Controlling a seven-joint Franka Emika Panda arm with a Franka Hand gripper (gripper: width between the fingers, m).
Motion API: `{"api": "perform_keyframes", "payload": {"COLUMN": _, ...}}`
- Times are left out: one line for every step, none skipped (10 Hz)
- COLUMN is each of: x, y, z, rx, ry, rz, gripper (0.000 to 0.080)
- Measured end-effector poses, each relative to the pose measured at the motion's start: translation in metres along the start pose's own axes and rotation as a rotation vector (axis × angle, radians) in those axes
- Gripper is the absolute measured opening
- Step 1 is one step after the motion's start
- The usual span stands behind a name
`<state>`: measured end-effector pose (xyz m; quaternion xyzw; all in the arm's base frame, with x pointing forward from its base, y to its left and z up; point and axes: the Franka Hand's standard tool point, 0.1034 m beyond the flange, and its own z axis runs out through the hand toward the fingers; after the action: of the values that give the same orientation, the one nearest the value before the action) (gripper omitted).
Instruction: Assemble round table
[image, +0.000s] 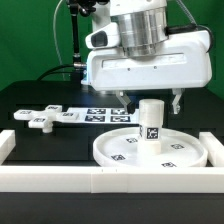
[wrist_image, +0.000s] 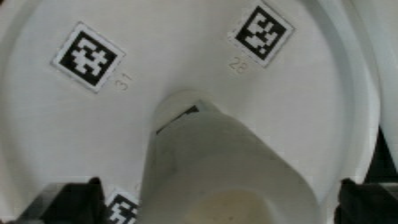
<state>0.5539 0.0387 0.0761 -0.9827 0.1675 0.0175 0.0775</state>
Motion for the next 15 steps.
{"api": "perform_keyframes", "payload": {"x": 0.0, "y": -0.001, "z": 0.0, "rx": -0.006, "ry": 0.0, "rz": -0.082, "gripper": 0.0649}}
{"api": "perform_keyframes", "payload": {"x": 0.0, "y": 0.0, "z": 0.0, "rx": -0.005, "ry": -0.01, "rz": -0.142, "gripper": 0.0649}}
{"api": "perform_keyframes", "payload": {"x": 0.0, "y": 0.001, "z": 0.0, "rx": -0.005, "ry": -0.008, "rz": -0.199, "gripper": 0.0649}}
{"api": "perform_keyframes", "payload": {"x": 0.0, "y": 0.001, "z": 0.0, "rx": -0.005, "ry": -0.008, "rz": -0.261, "gripper": 0.0649}}
{"api": "perform_keyframes", "payload": {"x": 0.0, "y": 0.001, "z": 0.0, "rx": -0.005, "ry": -0.008, "rz": -0.302, "gripper": 0.0649}}
{"api": "perform_keyframes", "payload": {"x": 0.003, "y": 0.0, "z": -0.001, "rx": -0.017, "ry": 0.009, "rz": -0.425, "gripper": 0.0649}}
{"api": "perform_keyframes", "payload": {"x": 0.004, "y": 0.0, "z": 0.0, "rx": -0.037, "ry": 0.02, "rz": -0.573, "gripper": 0.0649}}
{"api": "perform_keyframes", "payload": {"x": 0.005, "y": 0.002, "z": 0.0, "rx": -0.039, "ry": 0.015, "rz": -0.677, "gripper": 0.0649}}
{"api": "perform_keyframes", "payload": {"x": 0.006, "y": 0.001, "z": -0.001, "rx": -0.05, "ry": 0.014, "rz": -0.782, "gripper": 0.0649}}
{"api": "perform_keyframes", "payload": {"x": 0.007, "y": -0.002, "z": -0.002, "rx": -0.064, "ry": 0.033, "rz": -0.857, "gripper": 0.0649}}
{"api": "perform_keyframes", "payload": {"x": 0.004, "y": -0.004, "z": -0.001, "rx": -0.074, "ry": 0.036, "rz": -0.928, "gripper": 0.0649}}
{"api": "perform_keyframes", "payload": {"x": 0.002, "y": -0.007, "z": 0.0, "rx": -0.073, "ry": 0.031, "rz": -0.972, "gripper": 0.0649}}
{"api": "perform_keyframes", "payload": {"x": 0.001, "y": -0.009, "z": 0.0, "rx": -0.074, "ry": 0.029, "rz": -1.019, "gripper": 0.0649}}
{"api": "perform_keyframes", "payload": {"x": -0.001, "y": -0.01, "z": 0.001, "rx": -0.076, "ry": 0.028, "rz": -1.062, "gripper": 0.0649}}
{"api": "perform_keyframes", "payload": {"x": 0.0, "y": -0.007, "z": 0.001, "rx": -0.082, "ry": 0.023, "rz": -1.136, "gripper": 0.0649}}
